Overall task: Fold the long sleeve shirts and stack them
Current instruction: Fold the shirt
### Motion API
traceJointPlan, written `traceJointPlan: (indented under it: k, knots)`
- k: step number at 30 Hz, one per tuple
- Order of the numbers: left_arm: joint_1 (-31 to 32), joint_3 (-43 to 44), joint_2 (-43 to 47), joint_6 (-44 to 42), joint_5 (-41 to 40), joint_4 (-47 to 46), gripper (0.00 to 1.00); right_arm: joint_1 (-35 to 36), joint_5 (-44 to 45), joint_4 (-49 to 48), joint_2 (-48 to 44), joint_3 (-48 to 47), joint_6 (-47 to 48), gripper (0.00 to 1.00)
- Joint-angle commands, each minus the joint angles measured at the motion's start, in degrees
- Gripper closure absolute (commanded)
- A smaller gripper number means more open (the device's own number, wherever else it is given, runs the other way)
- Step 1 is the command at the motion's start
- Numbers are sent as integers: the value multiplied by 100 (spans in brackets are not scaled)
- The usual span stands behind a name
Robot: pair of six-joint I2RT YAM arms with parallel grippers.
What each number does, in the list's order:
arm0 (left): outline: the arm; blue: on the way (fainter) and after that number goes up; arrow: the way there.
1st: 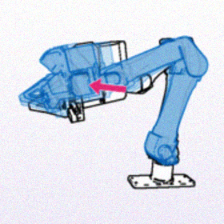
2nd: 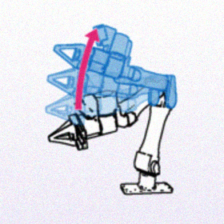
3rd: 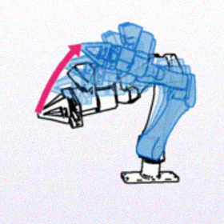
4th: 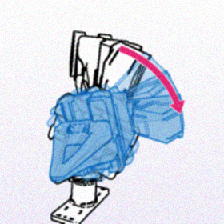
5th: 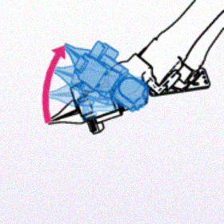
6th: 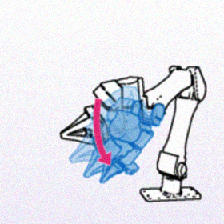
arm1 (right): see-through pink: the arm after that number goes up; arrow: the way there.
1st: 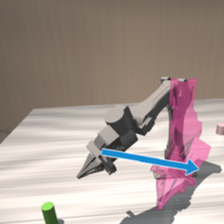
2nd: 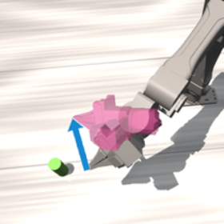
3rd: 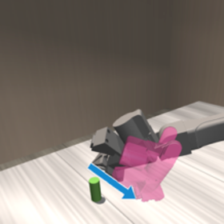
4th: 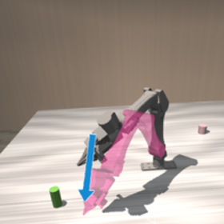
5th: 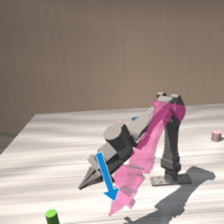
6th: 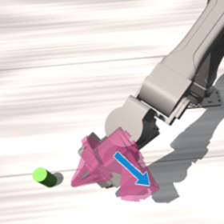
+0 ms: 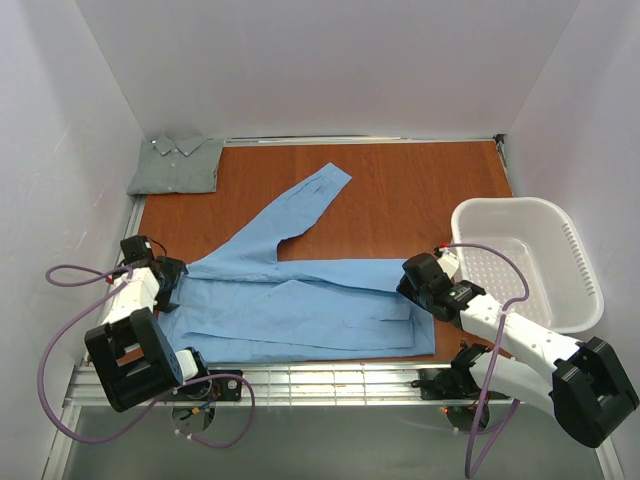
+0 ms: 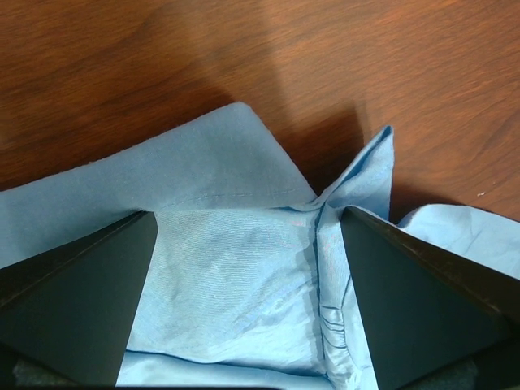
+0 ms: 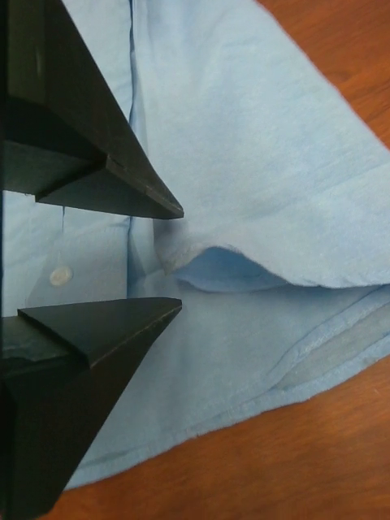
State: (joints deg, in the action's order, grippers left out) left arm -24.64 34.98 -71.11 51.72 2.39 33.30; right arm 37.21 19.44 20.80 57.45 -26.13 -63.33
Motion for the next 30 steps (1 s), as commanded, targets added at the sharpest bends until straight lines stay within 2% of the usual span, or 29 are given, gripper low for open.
traceJointPlan:
  k: [1,3,6,11,16,20,24,27,29,30]
  knots:
    - [-41,499,221,31,-169,317,12,-30,156,486,12,-172,223,62]
    - [-41,702,220,31,-169,493,11,-30,200,522,-6,-436,635,54]
    - [-41,1080,194,-92,-169,651,9,-30,209,557,12,-937,1145,47]
    - [73,1607,159,-716,-352,748,2,-3,-28,610,135,-1614,2446,44]
    - [749,2126,107,-1585,173,196,2,14,-440,285,223,-1860,3422,44]
    - [1714,2644,-332,-2419,472,-472,2,23,-547,83,363,-1931,4143,43]
    - [2358,3215,-1184,-3060,824,-754,2,23,-634,74,504,-2036,4433,36]
    - [2929,3743,-1905,-3640,536,-825,2,14,-863,82,504,-2124,4548,35]
    - [3227,4180,-2450,-3888,386,-825,2,14,-925,109,460,-2168,4610,26]
    - [3307,4305,-2617,-4081,341,-860,2,23,-951,117,443,-2160,4680,26]
